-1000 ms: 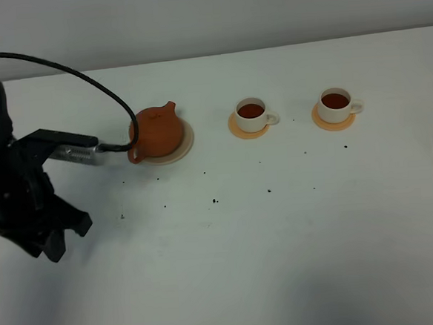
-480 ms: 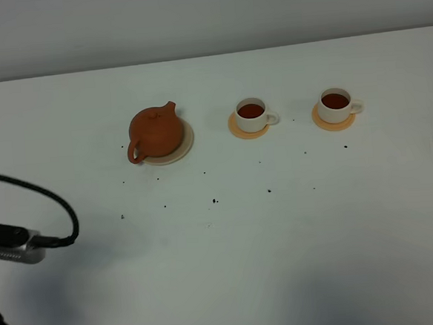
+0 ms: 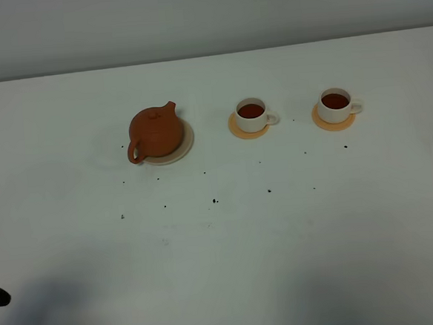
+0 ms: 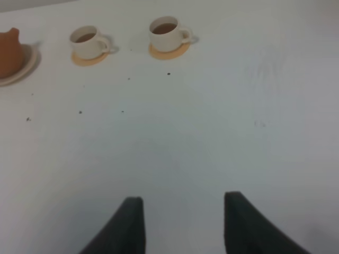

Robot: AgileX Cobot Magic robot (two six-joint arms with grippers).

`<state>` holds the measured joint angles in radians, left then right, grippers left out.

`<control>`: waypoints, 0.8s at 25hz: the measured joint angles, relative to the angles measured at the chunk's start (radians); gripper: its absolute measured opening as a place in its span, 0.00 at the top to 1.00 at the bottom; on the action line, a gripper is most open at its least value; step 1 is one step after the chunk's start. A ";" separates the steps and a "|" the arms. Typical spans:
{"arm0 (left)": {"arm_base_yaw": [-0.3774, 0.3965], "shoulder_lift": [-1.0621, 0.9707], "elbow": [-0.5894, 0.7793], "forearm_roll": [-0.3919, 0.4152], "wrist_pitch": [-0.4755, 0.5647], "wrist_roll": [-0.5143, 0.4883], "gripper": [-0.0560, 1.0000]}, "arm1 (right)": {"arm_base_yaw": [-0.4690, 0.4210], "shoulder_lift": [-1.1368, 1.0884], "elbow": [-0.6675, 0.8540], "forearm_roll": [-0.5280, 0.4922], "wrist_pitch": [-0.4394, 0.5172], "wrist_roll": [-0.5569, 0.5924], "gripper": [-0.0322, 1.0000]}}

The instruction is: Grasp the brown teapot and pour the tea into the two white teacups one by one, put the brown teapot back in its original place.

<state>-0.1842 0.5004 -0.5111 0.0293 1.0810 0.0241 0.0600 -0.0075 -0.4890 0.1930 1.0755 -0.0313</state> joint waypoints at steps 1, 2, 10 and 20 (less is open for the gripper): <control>0.000 -0.008 0.000 0.000 -0.001 0.000 0.46 | 0.000 0.000 0.000 0.000 0.000 0.000 0.62; 0.000 -0.015 0.000 0.000 -0.001 0.000 0.46 | 0.000 0.000 0.000 0.000 0.000 0.000 0.62; 0.072 -0.033 0.002 0.001 -0.005 -0.007 0.46 | 0.000 0.000 0.000 0.000 0.000 0.000 0.62; 0.296 -0.150 0.002 -0.063 -0.008 0.062 0.46 | 0.000 0.000 0.000 0.000 0.000 0.000 0.62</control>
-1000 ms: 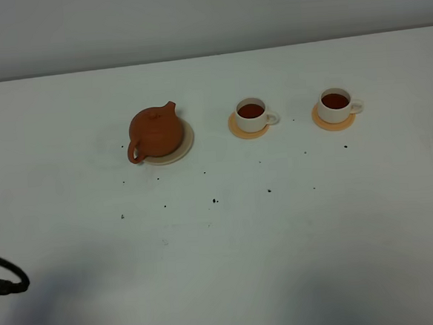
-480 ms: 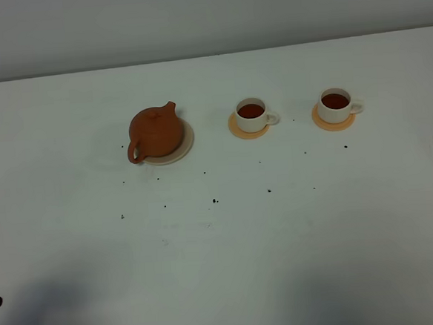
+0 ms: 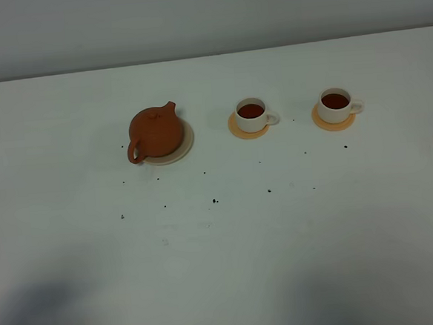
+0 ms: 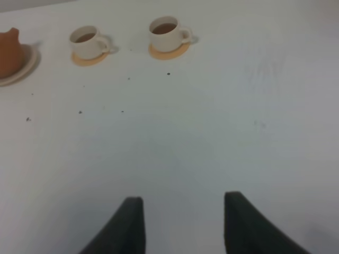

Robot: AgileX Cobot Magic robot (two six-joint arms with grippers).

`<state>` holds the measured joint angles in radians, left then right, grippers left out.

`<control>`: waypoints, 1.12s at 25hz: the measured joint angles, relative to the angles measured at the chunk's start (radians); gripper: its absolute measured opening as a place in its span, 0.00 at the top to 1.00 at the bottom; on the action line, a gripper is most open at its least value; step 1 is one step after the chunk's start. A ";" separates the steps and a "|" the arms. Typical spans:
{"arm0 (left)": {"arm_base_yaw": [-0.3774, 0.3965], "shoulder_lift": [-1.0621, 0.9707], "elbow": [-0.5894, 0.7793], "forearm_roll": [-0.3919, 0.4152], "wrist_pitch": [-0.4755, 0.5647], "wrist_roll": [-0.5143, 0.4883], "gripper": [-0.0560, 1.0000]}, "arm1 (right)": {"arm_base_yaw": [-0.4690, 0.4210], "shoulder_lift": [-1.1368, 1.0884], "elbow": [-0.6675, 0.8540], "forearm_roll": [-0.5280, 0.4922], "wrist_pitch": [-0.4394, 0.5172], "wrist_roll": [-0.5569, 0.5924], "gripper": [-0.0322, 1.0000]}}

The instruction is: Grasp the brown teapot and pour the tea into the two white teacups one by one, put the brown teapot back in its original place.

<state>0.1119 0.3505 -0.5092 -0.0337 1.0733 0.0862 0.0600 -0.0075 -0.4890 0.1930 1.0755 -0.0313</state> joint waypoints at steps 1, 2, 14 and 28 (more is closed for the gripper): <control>0.000 -0.044 0.001 -0.003 0.000 0.003 0.46 | 0.000 0.000 0.000 0.000 0.000 0.000 0.62; 0.000 -0.097 0.001 -0.004 0.000 0.005 0.46 | 0.000 0.000 0.000 0.000 0.000 0.000 0.62; 0.000 -0.355 0.002 -0.011 0.002 0.020 0.46 | 0.000 0.000 0.000 0.000 0.000 0.000 0.62; 0.000 -0.355 0.002 -0.031 0.002 0.046 0.46 | 0.000 0.000 0.000 0.000 0.000 0.000 0.62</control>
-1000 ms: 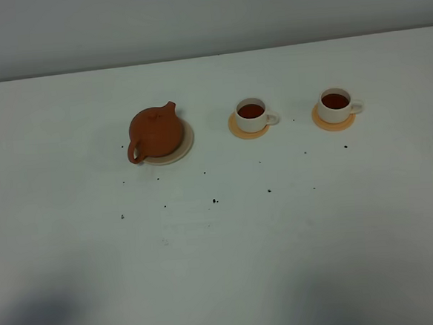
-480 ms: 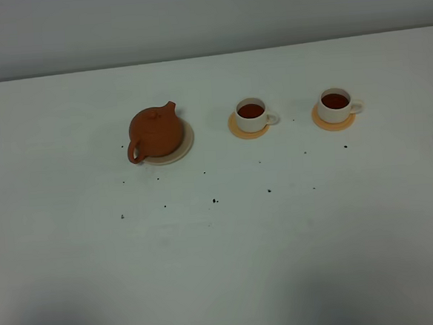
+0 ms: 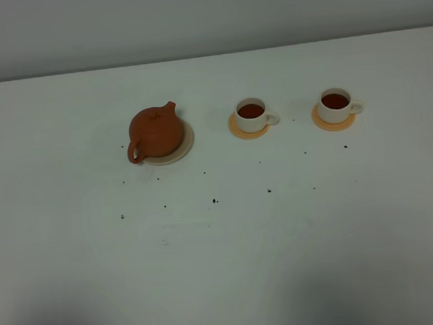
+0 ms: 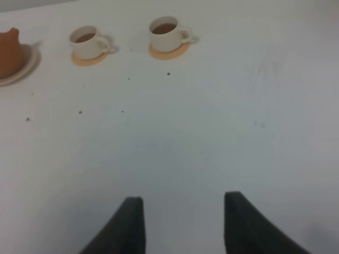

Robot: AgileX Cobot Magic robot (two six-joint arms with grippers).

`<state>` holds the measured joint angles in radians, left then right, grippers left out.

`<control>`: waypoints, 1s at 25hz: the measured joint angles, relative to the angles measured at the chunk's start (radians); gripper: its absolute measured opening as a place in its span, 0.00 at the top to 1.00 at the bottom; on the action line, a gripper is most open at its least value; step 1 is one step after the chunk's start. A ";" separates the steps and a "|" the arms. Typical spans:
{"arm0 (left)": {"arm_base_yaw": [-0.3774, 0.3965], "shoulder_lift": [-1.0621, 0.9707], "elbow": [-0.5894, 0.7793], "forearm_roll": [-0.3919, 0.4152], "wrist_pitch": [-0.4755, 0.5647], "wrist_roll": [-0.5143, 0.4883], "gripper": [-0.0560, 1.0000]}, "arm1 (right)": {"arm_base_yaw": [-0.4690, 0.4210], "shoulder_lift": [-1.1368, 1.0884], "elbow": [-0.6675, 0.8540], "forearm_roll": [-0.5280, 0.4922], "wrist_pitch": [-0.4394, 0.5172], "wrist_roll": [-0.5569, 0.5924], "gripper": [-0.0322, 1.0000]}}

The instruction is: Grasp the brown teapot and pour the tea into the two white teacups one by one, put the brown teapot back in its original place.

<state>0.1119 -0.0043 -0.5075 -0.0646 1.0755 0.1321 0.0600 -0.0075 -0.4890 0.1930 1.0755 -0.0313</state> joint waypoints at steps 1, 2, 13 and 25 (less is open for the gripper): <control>0.000 0.000 0.000 0.000 0.000 0.000 0.46 | 0.000 0.000 0.000 0.000 0.000 0.000 0.62; 0.000 0.000 0.000 0.000 0.000 0.000 0.46 | 0.000 0.000 0.000 0.000 0.000 0.000 0.62; 0.000 0.000 0.000 0.000 0.000 0.000 0.46 | 0.000 0.000 0.000 0.000 0.000 0.000 0.62; 0.000 0.000 0.000 0.000 0.000 0.000 0.46 | 0.000 0.000 0.000 0.008 0.000 0.000 0.62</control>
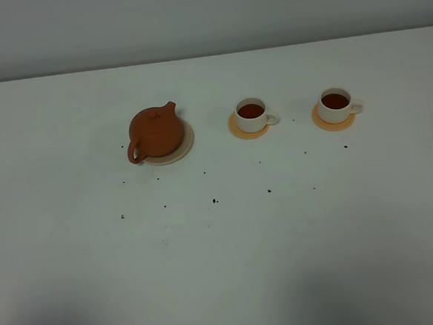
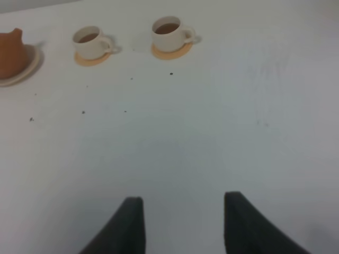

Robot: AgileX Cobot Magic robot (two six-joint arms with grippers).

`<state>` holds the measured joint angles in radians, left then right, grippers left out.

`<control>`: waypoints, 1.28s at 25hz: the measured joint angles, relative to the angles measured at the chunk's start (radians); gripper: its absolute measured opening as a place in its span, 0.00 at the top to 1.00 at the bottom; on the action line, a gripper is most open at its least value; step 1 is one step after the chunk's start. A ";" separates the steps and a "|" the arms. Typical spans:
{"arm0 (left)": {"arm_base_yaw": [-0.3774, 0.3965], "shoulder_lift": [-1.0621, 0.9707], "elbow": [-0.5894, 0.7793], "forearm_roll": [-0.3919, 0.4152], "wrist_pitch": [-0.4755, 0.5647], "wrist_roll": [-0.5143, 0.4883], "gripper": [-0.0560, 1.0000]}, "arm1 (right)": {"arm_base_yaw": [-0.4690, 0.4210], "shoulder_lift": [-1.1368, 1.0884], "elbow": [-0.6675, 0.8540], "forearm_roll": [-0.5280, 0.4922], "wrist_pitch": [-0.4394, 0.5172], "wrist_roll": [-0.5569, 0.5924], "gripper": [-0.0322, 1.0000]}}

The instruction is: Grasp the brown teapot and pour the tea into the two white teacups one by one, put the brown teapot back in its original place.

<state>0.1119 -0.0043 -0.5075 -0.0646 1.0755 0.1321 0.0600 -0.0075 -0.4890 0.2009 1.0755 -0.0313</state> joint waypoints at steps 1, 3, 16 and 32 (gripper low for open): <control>0.000 0.000 0.000 0.000 0.000 0.000 0.46 | 0.000 0.000 0.000 0.000 0.000 0.000 0.62; 0.000 0.000 0.000 0.000 0.000 0.000 0.46 | 0.000 0.000 0.000 0.000 0.000 0.000 0.62; 0.000 0.000 0.000 0.000 0.000 0.000 0.46 | 0.000 0.000 0.000 0.001 0.000 0.000 0.62; 0.000 0.000 0.000 0.000 0.000 0.000 0.46 | 0.000 0.000 0.000 0.003 0.000 0.000 0.62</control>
<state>0.1119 -0.0043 -0.5075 -0.0646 1.0755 0.1321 0.0600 -0.0075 -0.4890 0.2034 1.0755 -0.0313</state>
